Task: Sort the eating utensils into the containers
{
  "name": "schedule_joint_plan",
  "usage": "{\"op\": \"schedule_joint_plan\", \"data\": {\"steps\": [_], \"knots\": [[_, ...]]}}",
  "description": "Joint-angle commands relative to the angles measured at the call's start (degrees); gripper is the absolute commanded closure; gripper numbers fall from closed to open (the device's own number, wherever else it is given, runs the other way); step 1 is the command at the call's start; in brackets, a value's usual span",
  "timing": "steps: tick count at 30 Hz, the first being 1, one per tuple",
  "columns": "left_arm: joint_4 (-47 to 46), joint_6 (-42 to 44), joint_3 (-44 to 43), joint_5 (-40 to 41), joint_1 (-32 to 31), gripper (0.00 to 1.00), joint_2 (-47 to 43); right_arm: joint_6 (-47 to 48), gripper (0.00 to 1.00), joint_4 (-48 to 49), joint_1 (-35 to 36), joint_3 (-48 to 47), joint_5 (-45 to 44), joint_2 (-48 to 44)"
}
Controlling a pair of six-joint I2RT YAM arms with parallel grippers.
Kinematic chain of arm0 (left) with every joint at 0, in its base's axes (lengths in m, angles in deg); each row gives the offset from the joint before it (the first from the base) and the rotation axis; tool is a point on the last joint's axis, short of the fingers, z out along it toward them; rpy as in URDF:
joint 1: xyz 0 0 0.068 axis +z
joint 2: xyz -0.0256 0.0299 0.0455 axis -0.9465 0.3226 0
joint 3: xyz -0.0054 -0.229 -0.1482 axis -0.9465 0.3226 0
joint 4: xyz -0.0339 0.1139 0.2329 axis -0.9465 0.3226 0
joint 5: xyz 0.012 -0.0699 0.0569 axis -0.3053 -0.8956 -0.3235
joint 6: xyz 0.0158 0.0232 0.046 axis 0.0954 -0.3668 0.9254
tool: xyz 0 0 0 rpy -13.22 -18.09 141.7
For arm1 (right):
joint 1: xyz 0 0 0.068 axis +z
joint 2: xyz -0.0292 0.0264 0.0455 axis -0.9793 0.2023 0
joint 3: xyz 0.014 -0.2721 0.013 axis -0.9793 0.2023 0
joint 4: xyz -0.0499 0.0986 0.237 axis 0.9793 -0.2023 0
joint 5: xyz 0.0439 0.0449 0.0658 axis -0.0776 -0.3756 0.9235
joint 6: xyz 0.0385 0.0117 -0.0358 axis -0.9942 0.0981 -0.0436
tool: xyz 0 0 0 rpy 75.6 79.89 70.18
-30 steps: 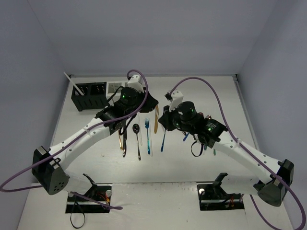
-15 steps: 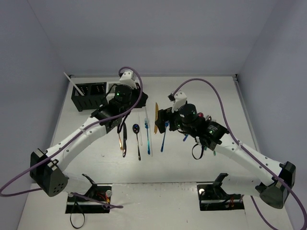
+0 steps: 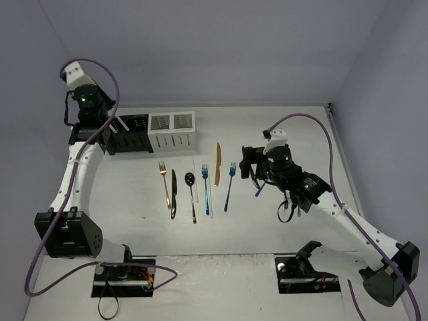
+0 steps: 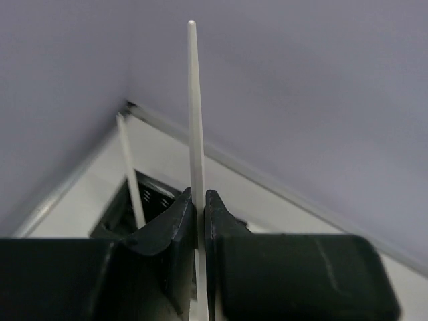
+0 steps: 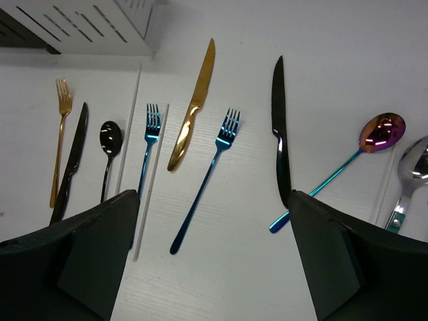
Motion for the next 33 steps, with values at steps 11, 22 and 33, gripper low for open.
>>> {"op": "schedule_joint_plan", "data": {"steps": [11, 22, 33], "knots": [[-21.37, 0.42, -7.72, 0.62, 9.55, 0.96, 21.46, -2.44, 0.09, -0.47, -0.65, 1.35, -3.01, -2.46], [-23.01, -3.82, -2.82, -1.35, 9.69, 0.67, 22.99, -4.88, 0.10, -3.27, -1.29, 3.60, -6.21, -2.44], [-7.06, -0.94, -1.76, -9.46, 4.93, 0.18, 3.31, -11.53, 0.21, -7.72, -12.64, 4.57, -1.02, 8.91]]}}
